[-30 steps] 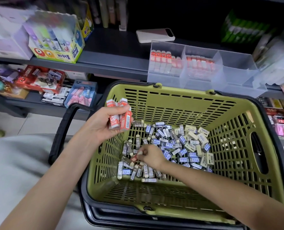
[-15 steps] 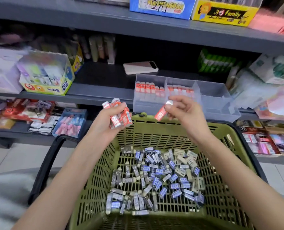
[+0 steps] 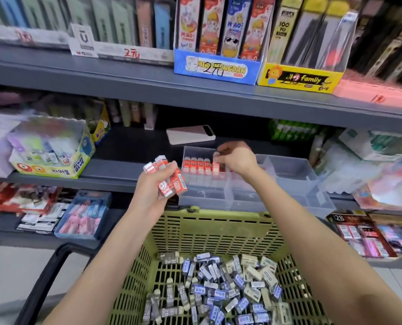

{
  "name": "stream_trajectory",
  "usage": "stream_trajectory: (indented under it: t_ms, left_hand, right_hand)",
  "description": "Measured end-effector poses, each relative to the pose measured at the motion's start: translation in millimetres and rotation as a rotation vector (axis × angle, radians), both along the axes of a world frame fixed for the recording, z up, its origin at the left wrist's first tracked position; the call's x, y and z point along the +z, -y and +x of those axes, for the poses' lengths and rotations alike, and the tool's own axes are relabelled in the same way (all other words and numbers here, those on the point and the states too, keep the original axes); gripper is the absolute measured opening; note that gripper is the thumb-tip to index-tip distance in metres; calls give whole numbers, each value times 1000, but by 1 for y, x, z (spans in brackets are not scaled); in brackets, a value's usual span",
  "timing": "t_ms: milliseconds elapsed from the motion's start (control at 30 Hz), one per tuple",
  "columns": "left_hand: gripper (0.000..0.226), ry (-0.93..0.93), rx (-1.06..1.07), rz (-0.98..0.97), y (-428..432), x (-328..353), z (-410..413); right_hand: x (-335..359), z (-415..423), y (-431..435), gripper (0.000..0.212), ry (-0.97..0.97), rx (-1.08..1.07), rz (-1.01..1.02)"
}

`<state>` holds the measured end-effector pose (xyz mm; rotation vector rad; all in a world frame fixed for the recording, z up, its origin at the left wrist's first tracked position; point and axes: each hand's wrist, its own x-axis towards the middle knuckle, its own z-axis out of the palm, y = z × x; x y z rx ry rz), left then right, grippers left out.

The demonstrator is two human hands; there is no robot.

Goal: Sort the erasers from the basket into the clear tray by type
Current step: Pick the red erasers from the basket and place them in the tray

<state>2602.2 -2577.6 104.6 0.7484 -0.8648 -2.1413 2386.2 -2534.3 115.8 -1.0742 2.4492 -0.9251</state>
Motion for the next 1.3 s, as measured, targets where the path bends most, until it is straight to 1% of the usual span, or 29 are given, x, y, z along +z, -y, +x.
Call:
stream_trajectory:
  t_ms: [67,133,167,233,267,300,400,433,467,500,533,567,600,633,667,700,767,833,867,933,967,1033,1133,1300]
  left_hand:
    - [33,-7,30,44,2,-6,1]
    - [30,-8,50,100,2,-12,3]
    - [29,-8,55,121,2,-14,4]
    - [25,-15,53,136,2,-17,4]
    - [24,-15,49,138,2,-17,4]
    - [25,-12,46,134,3,-16,3]
    - [22,-5,40,82,3,-17,3]
    - [20,-8,42,68,3,-17,3]
    - [19,-8,43,52,3,-17,3]
    - [20,-6,45,32,3,-16,2]
    - [22,-3,50,11,4,-16,2]
    - [23,-5,55,-8,4,-16,2]
    - [22,-11,61,-33,3,-16,2]
    - [21,-16,64,-70,2,-15,2]
    - [19,-18,65,-117,1,-14,2]
    - [19,-15,64,-161,-2,-13,2]
    - [21,-2,62,-211,-6,-12,2]
    - [27,1,60,-225,-8,-11,3]
    - [29,-5,54,-229,-9,-11,3]
    - [29,-9,53,-227,-10,-10,3]
    - [28,0,61,-218,-10,-10,2]
    - [22,11,68,-195,-10,-11,2]
    - [11,-5,52,-150,-9,-13,2]
    - [27,-10,55,-118,-7,-13,4]
  right_hand:
    - [-1,-1,1,30,-61,67,58]
    - [-2,-1,-1,28,-183,106,98]
    - [-4,-1,-3,26,-299,119,125]
    - [-10,1,-3,27,-590,152,177]
    - [-12,2,-3,27,-690,175,202]
    - [-13,2,-3,27,-733,192,226]
    - [-7,4,-4,27,-713,207,275]
    - [-3,8,-6,27,-722,193,259]
    - [2,14,-9,26,-713,170,186]
    - [6,24,-13,24,-646,153,57]
    - [11,38,-18,26,-502,168,-87]
    - [15,56,-25,32,-315,220,-193]
    - [19,74,-32,38,-150,278,-231]
    - [21,91,-37,40,-36,322,-227]
    - [21,104,-41,36,37,345,-217]
    - [21,113,-43,33,80,346,-216]
    - [20,120,-44,38,119,318,-222]
    - [20,118,-45,48,208,334,-219]
    - [20,116,-47,50,296,357,-227]
    - [23,106,-52,47,485,350,-265]
    - [25,98,-53,43,535,308,-287]
    - [31,75,-55,36,562,180,-333]
    - [36,36,-52,27,467,41,-383]
    - [28,3,-26,19,269,-29,-399]
